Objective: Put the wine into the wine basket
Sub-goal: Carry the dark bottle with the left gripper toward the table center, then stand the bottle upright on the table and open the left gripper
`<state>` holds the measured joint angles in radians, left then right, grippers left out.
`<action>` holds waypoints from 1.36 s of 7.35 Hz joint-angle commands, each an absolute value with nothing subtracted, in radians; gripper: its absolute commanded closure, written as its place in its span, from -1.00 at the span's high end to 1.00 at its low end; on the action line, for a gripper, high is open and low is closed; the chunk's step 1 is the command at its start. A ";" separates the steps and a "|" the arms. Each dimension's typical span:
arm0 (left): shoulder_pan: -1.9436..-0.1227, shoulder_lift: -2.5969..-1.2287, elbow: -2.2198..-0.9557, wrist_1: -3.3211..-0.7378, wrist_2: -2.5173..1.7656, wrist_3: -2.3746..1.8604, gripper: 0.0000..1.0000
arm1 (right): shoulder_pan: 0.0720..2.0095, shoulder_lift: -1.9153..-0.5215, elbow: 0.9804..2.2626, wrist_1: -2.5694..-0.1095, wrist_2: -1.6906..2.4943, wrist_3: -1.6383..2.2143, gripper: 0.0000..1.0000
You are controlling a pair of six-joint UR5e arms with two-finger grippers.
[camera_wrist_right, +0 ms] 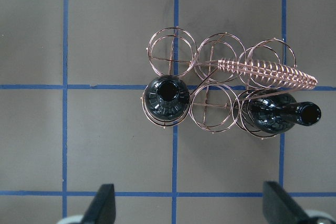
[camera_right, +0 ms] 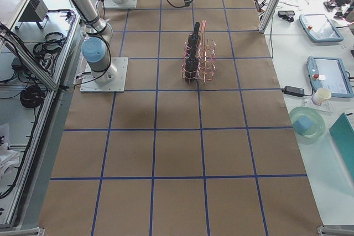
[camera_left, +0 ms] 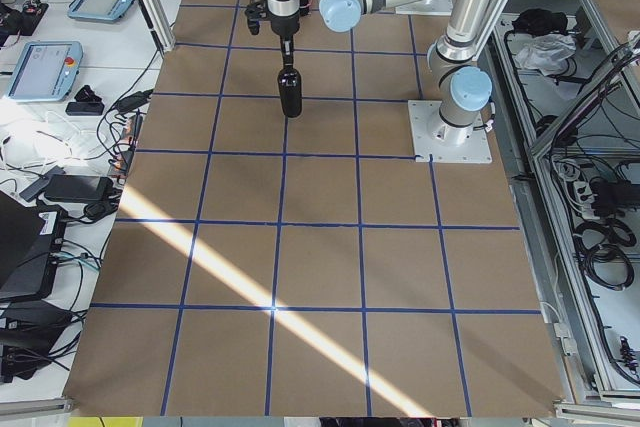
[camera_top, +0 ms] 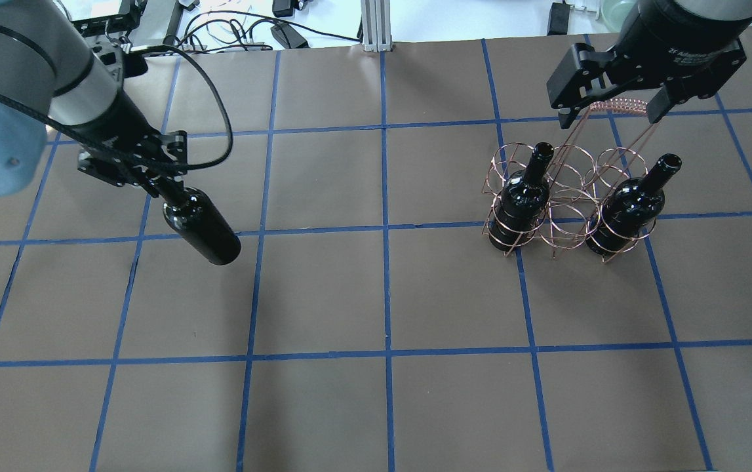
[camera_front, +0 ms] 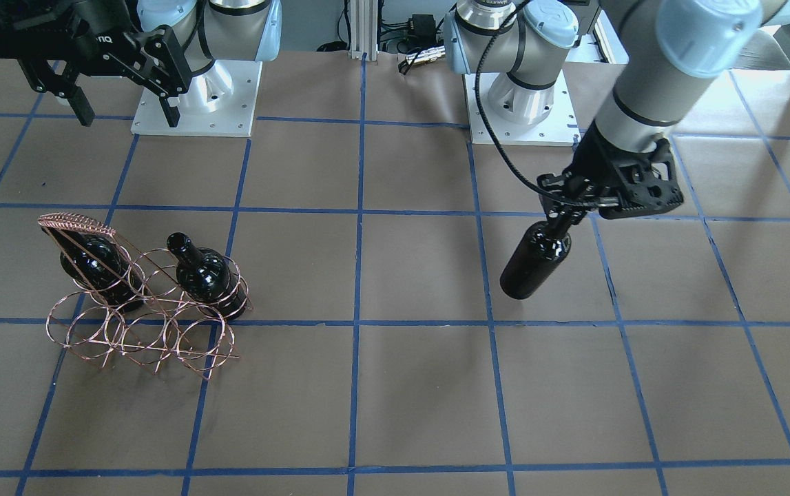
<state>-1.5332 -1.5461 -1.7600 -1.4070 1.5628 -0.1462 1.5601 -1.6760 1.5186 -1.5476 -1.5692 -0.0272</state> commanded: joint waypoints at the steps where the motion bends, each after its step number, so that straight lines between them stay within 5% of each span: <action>1: -1.757 -1.523 -1.801 -1.373 1.583 -0.433 -1.00 | 1.560 -1.675 1.519 -1.551 -1.568 -0.026 1.00; 10: -1.904 -1.601 -1.801 -1.224 1.592 -0.629 -1.00 | 1.563 -1.674 1.520 -1.548 -1.572 -0.009 1.00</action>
<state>-1.8930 -1.5773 -1.8011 -1.2529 1.5943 -0.6099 1.5618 -1.6729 1.5202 -1.5453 -1.5681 -0.0203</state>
